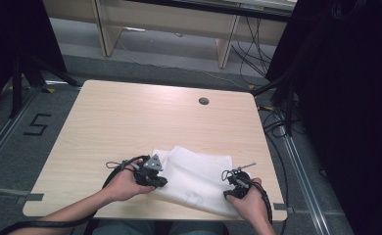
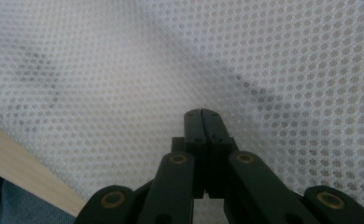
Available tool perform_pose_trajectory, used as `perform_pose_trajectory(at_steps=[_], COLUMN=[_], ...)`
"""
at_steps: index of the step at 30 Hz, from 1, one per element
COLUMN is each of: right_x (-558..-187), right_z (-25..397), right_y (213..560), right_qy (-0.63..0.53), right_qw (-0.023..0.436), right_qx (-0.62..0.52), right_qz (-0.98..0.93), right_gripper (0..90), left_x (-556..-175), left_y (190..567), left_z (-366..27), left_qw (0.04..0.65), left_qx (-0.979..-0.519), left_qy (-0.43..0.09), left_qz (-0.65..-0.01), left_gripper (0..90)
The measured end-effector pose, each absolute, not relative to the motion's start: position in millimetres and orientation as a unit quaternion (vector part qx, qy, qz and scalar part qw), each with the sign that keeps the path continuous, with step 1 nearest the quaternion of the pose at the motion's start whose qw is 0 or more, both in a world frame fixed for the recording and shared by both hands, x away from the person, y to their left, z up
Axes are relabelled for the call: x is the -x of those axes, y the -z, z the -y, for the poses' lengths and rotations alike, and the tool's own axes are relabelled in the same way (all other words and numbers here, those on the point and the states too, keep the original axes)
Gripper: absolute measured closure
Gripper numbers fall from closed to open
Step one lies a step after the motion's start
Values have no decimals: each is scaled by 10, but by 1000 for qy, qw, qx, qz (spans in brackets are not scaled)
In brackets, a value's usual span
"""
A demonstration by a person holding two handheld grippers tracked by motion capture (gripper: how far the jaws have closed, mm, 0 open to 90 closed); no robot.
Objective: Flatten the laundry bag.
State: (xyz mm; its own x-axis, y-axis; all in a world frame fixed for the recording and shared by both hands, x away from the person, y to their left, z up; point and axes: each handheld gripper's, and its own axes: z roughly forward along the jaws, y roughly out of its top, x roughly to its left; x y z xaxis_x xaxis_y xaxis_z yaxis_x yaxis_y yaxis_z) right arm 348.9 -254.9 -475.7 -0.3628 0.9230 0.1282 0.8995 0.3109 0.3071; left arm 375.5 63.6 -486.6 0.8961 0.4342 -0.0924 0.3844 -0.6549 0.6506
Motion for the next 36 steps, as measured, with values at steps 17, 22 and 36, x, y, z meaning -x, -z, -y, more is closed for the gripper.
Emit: perform_pose_trajectory(at_steps=[17, 22, 36], right_x=[-3976, -4168, -4548], right_z=[1996, 1843, 1478], right_y=[4783, 4800, 4819], right_qy=[-157, -175, -187], right_qw=[65, 72, 87], right_qx=[-534, -516, -502], right_qz=[-828, -835, -840], right_gripper=[900, 900, 900], left_x=[-3968, -4064, -4245], left_y=[4933, 4934, 4963], left_z=[-1041, -1225, -1488], left_qw=[279, 274, 273], left_qx=[-921, -918, -897], left_qy=[-67, -80, -116], left_qz=[-263, -276, -328], left_gripper=[884, 886, 889])
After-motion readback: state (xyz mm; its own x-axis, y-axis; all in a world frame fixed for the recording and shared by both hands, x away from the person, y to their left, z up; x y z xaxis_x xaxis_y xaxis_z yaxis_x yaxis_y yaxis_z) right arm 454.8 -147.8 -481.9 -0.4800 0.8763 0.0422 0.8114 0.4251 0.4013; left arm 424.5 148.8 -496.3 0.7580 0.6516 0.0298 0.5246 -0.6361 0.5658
